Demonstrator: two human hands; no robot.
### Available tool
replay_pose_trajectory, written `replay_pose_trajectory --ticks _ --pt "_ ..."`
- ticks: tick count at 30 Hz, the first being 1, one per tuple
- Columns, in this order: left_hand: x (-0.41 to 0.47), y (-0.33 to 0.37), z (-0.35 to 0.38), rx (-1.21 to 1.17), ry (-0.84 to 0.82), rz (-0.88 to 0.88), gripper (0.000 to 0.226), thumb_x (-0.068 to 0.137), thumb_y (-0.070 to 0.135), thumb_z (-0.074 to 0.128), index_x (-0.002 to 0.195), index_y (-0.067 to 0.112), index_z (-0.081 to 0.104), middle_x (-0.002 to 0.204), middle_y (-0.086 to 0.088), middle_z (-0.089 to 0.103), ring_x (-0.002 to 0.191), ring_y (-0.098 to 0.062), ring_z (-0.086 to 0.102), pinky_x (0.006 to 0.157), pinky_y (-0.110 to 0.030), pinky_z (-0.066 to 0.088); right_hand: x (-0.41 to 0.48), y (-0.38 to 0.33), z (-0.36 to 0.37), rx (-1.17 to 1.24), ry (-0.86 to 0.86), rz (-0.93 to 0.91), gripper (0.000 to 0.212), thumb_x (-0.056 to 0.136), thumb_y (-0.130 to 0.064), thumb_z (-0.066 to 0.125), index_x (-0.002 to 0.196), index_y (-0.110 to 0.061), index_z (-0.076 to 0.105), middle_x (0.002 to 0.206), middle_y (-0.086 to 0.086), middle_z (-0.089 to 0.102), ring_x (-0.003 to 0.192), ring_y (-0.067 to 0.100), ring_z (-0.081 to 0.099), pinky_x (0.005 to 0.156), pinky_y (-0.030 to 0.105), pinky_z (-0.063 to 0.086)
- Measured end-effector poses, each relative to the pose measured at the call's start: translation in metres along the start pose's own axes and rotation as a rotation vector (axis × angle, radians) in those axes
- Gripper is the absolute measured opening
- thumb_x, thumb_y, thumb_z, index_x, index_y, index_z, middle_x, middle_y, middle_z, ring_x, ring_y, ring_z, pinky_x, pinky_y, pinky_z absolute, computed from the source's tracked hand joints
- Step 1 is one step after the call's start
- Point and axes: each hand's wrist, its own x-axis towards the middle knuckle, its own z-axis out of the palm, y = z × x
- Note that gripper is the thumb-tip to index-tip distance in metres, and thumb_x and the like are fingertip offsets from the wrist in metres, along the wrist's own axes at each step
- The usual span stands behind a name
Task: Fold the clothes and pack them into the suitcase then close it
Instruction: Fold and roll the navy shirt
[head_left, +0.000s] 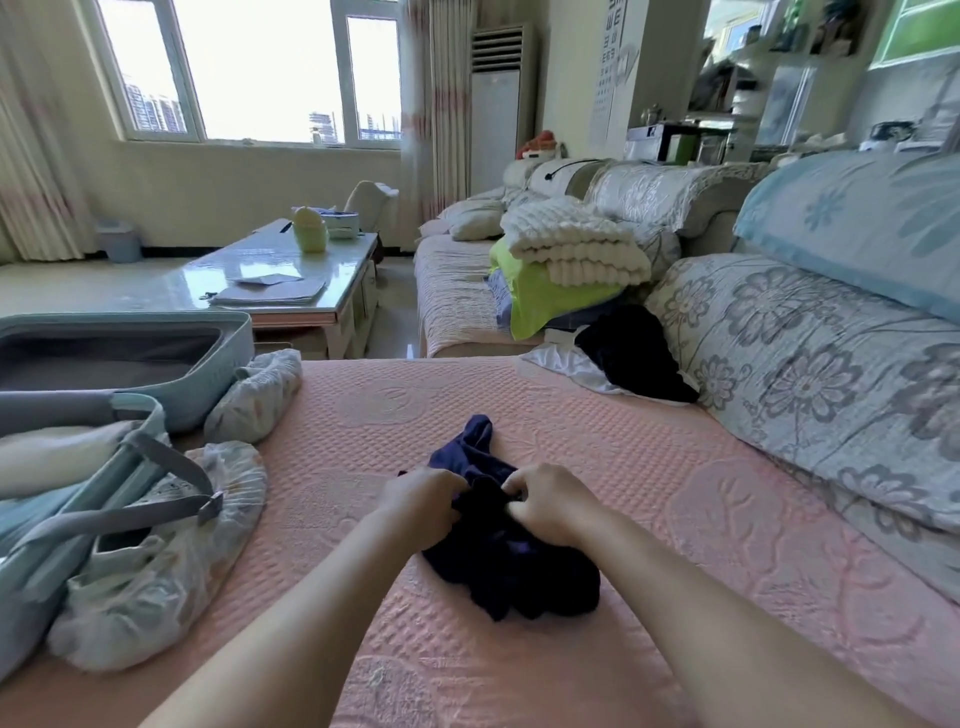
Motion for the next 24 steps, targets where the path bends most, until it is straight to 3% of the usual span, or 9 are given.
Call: replay_pose_trajectory --ticks 4,7,9,11,13,15,18,21,24 --pt "0.012 -0.006 -0.012 -0.321 0.329 -0.069 0.02 0.096 0.017 0.046 0.105 0.022 0.062 0.106 -0.006 0.066 0.095 -0.03 0.063 0.071 -0.033 0.044 0.005 -0.003 -0.014 0.204 0.057 0.005 0.024 0.082 -0.044 0.071 0.102 -0.032 0.069 0.091 -0.011 0.064 0.088 0.009 0.061 0.074 0.022 0.046" --pt "0.012 -0.022 -0.027 -0.329 0.547 -0.115 0.014 0.092 0.008 0.047 0.096 0.017 0.057 0.1 -0.009 0.064 0.089 -0.036 0.064 0.067 -0.035 0.046 0.003 -0.002 -0.015 0.1 -0.159 0.011 0.081 0.059 -0.071 0.078 0.131 -0.039 0.055 0.131 -0.006 0.051 0.123 0.015 0.05 0.102 0.036 0.046" --pt "0.007 -0.033 -0.036 -0.236 0.603 -0.173 0.019 0.092 0.006 0.045 0.101 0.016 0.058 0.104 -0.01 0.065 0.093 -0.035 0.065 0.068 -0.033 0.044 0.0 -0.005 -0.016 -0.035 -0.275 0.042 0.111 0.055 -0.067 0.084 0.15 -0.041 0.033 0.148 -0.004 0.037 0.139 0.02 0.036 0.113 0.043 0.038" --pt "-0.001 -0.046 -0.043 -0.177 0.533 -0.362 0.028 0.096 0.008 0.038 0.112 0.018 0.058 0.115 -0.009 0.064 0.104 -0.031 0.064 0.074 -0.034 0.045 -0.002 -0.011 -0.014 -0.182 -0.288 0.014 0.111 0.061 -0.054 0.086 0.153 -0.041 0.027 0.153 -0.001 0.034 0.141 0.024 0.033 0.114 0.045 0.036" --pt "-0.009 -0.063 -0.045 -0.104 0.303 -0.583 0.035 0.098 0.009 0.033 0.123 0.02 0.056 0.127 -0.008 0.061 0.116 -0.029 0.06 0.084 -0.037 0.048 0.0 -0.018 -0.009 -0.188 -0.186 -0.006 0.079 0.078 -0.039 0.074 0.149 -0.038 0.038 0.151 0.0 0.044 0.136 0.025 0.044 0.11 0.04 0.041" --pt "-0.021 -0.07 -0.044 0.035 0.069 -0.653 0.042 0.095 0.012 0.042 0.136 0.019 0.048 0.139 -0.007 0.053 0.127 -0.027 0.053 0.097 -0.04 0.045 0.0 -0.03 -0.008 -0.149 -0.091 0.004 0.051 0.091 -0.029 0.056 0.141 -0.035 0.052 0.143 0.001 0.055 0.127 0.026 0.054 0.103 0.035 0.045" --pt "-0.031 -0.065 -0.032 0.12 -0.032 -0.327 0.07 0.084 0.025 0.06 0.147 0.032 0.029 0.15 -0.002 0.036 0.138 -0.026 0.035 0.113 -0.043 0.024 -0.002 -0.046 -0.009 -0.122 -0.085 0.012 0.051 0.093 -0.023 0.045 0.142 -0.033 0.053 0.144 -0.001 0.056 0.127 0.026 0.054 0.102 0.034 0.044" --pt "-0.038 -0.047 -0.024 -0.235 -0.207 0.038 0.085 0.072 0.037 0.065 0.146 0.045 0.025 0.141 0.007 0.047 0.132 -0.019 0.039 0.116 -0.037 0.022 -0.004 -0.056 -0.005 0.062 -0.056 -0.078 0.047 0.09 -0.017 0.046 0.133 -0.029 0.062 0.134 0.002 0.063 0.121 0.025 0.057 0.097 0.03 0.045" --pt "-0.032 -0.051 -0.023 -0.376 0.08 0.078 0.047 0.081 0.018 0.065 0.124 0.035 0.058 0.115 0.006 0.065 0.104 -0.009 0.055 0.087 -0.022 0.039 -0.006 -0.064 -0.007 0.253 0.061 -0.136 0.038 0.091 -0.013 0.055 0.127 -0.022 0.065 0.122 0.003 0.067 0.115 0.022 0.06 0.09 0.022 0.043"
